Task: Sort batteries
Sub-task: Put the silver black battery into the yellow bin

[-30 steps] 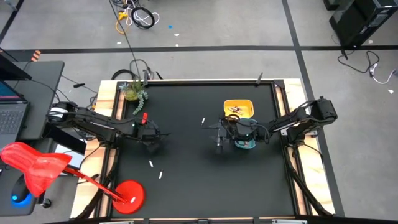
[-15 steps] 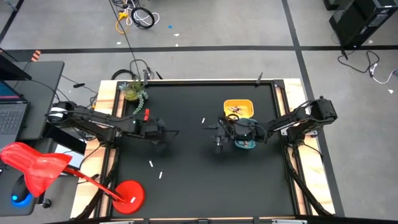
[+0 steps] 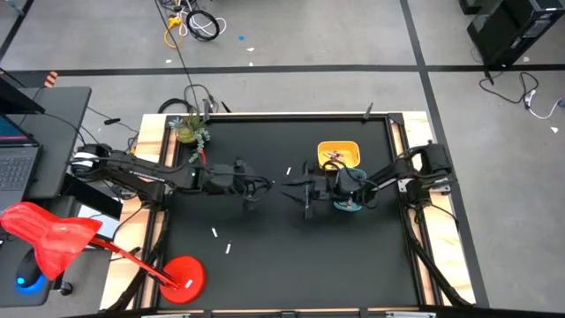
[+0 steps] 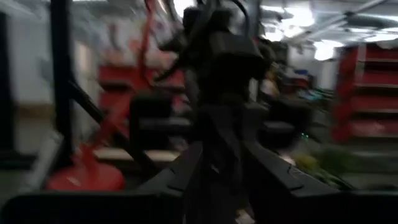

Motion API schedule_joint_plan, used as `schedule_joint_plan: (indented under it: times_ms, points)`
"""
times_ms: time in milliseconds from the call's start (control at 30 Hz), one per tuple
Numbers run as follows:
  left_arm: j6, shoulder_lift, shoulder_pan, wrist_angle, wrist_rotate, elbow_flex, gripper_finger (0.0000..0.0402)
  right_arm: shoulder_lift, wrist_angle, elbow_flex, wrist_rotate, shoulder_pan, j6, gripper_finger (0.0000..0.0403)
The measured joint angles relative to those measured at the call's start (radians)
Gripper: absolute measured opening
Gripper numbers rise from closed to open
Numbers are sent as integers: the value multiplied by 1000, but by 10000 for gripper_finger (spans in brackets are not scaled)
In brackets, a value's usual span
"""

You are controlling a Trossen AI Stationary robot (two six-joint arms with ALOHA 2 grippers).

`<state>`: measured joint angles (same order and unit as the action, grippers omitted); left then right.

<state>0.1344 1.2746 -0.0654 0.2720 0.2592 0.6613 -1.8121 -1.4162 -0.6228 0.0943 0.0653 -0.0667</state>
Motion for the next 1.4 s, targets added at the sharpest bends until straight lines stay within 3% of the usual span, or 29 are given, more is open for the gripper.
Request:
schedule_joint_plan:
  times_ms: [67,200,800,933,1100,1300,1400]
  points:
    - [-10,18,0,63,-21,0,0,-25,-25,-27,-41,-9,33,122]
    - [-50,51,-4,148,-37,0,0,-55,-22,-87,-22,-17,32,128]
    - [-160,58,-8,261,-86,0,0,-51,-23,-98,35,-21,14,127]
    - [-177,58,-2,266,-86,0,0,-51,-21,-98,19,-22,7,106]
    - [-188,58,13,271,-85,-1,0,-50,-4,-100,12,-27,2,33]
    - [-138,58,26,244,-23,-3,5,-49,64,-119,25,-36,12,33]
    - [-107,58,25,174,11,-1,34,-45,114,-119,56,-37,2,33]
